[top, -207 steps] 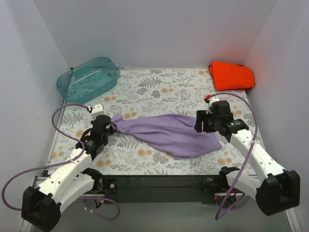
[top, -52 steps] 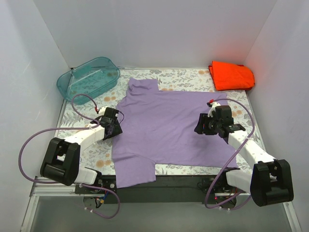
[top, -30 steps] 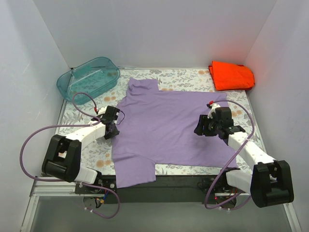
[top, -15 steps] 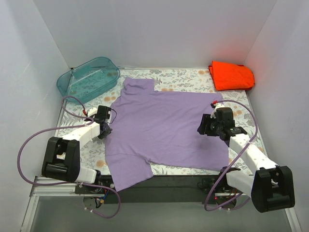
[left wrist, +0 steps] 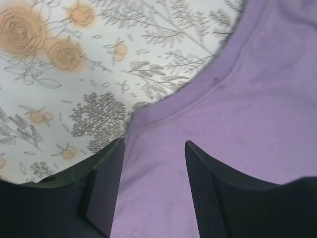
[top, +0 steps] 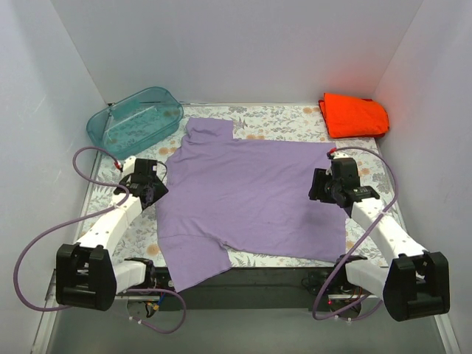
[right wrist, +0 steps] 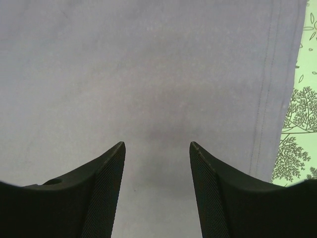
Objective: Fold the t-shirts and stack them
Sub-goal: Flatten the tshirt out
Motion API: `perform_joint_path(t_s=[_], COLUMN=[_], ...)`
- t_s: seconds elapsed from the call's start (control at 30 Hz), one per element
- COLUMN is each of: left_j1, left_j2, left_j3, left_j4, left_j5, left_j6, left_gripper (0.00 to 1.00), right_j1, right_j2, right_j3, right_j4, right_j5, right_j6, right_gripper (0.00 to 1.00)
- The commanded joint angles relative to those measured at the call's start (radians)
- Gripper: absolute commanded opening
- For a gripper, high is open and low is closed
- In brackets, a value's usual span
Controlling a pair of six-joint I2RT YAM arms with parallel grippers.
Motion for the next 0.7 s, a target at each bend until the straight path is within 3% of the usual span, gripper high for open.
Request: perform_joint_path(t_s=[0.0, 0.17, 0.4, 0.5, 0.67], left_j1=[-0.003, -0.043, -0.052, -0.052, -0.052], left_j2=[0.002, 0.102, 0.213, 0.309, 0.488], left_j3=[0.080, 0.143, 0.238, 0.319, 0.448], left_j4=[0.011, 0.032, 0.139, 0.176, 0.259], left_j5=[0.110, 0.215, 0.178, 0.131, 0.069], left_j6=[0.072, 0.115, 0.157, 0.176, 0.233], left_gripper=[0.51, 0.50, 0.48, 0.37, 0.29], right_j1=[-0.006, -0.089, -0.126, -0.135, -0.183], right_j2=[0.060, 0.170, 0.311, 0.394, 0.540], right_j3=[0.087, 0.105, 0.238, 0.314, 0.425], right_j4=[0.013, 0.032, 0.113, 0.160, 0.245], right_j5=[0.016, 0.001, -0.015, 0.001, -0.019], right_j6=[-0.009, -0.011, -0.043, -0.057, -0.051], right_gripper=[0.61, 0.59, 0.58, 0.48, 0.33])
